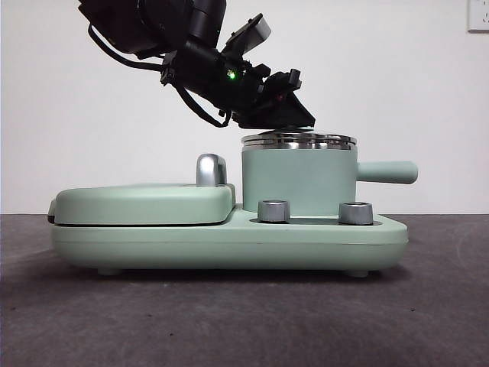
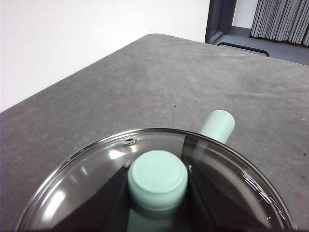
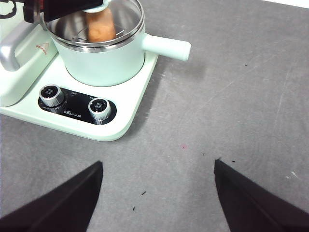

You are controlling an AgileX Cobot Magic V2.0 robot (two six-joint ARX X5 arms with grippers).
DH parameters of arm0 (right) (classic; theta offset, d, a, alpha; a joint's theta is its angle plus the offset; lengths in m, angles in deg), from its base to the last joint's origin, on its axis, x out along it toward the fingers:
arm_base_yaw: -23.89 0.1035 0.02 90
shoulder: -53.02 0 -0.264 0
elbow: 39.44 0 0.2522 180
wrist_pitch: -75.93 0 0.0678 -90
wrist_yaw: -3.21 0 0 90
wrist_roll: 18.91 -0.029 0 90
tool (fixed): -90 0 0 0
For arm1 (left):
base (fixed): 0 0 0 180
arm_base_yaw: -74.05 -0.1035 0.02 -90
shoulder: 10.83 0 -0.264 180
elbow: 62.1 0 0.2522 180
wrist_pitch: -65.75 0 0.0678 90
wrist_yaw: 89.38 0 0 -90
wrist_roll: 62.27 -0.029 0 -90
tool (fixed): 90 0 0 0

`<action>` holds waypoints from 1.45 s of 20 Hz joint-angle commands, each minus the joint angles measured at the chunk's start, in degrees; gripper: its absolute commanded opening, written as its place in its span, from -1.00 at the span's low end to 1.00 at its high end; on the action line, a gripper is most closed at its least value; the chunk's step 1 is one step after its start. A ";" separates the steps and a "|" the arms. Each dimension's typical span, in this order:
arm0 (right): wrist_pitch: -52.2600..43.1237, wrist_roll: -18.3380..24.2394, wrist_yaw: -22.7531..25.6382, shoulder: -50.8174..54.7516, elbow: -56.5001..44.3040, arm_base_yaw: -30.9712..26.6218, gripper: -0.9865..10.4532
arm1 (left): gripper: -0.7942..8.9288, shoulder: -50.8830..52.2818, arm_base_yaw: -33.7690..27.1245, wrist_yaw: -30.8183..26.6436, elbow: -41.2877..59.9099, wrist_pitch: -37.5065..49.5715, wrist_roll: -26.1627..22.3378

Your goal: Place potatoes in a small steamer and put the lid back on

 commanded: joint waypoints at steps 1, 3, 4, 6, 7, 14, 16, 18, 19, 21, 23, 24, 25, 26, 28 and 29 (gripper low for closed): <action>-0.52 -0.66 0.09 -0.24 0.35 0.39 -0.20 | -0.81 -1.88 0.57 0.02 -1.60 0.63 -0.79; -0.50 -0.66 0.09 -0.24 0.35 0.39 -0.20 | -0.81 -2.16 0.57 0.02 -1.60 0.76 -0.81; -0.50 -0.68 0.09 -0.24 0.35 0.39 -0.20 | -0.81 -2.29 0.57 0.02 -1.60 1.03 -0.81; -0.48 -0.70 0.09 -0.24 0.35 0.39 -0.20 | -0.81 -2.58 0.57 0.02 -1.60 1.51 -0.81; -0.42 -0.83 0.09 -0.24 0.35 0.39 -0.20 | -0.81 -2.60 0.57 0.02 -1.60 1.44 -0.81; 0.57 -0.85 0.09 -0.24 0.35 0.39 -0.20 | -0.66 -2.56 0.57 0.02 -1.60 1.33 1.18; 1.09 -0.85 0.09 -0.24 0.35 0.39 -0.20 | -0.42 -2.51 0.57 0.04 -1.60 1.29 2.91; 1.33 -0.85 0.09 -0.24 0.35 0.39 -0.20 | -0.26 -2.16 0.57 0.04 -1.60 0.96 4.17; 1.38 -0.85 0.09 -0.24 0.35 0.39 -0.20 | -0.24 -1.66 0.57 0.07 -1.60 0.09 4.17; 1.38 -0.85 0.09 -0.24 0.35 0.39 -0.20 | -0.24 -0.13 0.57 0.07 -1.60 -2.99 4.15; 1.38 -0.85 0.09 -0.24 0.35 0.39 -0.20 | -0.24 2.75 0.39 0.07 -1.60 -8.87 4.15; 1.38 -0.83 0.09 -0.24 0.35 0.39 -0.20 | -0.24 4.35 0.11 0.09 -1.60 -11.74 4.09; 1.38 -0.83 0.09 -0.24 0.35 0.39 -0.20 | -0.24 6.12 -0.07 0.33 -1.60 -14.32 3.15; 1.38 -0.85 0.09 -0.24 0.35 0.39 -0.20 | -0.24 8.09 -0.44 0.35 -1.60 -16.65 2.43; 1.38 -0.85 0.09 -0.24 0.35 0.39 -0.20 | -0.24 11.98 -1.51 0.33 -1.57 -20.98 2.43; 1.38 -0.85 0.09 -0.24 0.35 0.39 -0.20 | -0.24 13.79 -2.32 0.35 -1.57 -23.56 2.43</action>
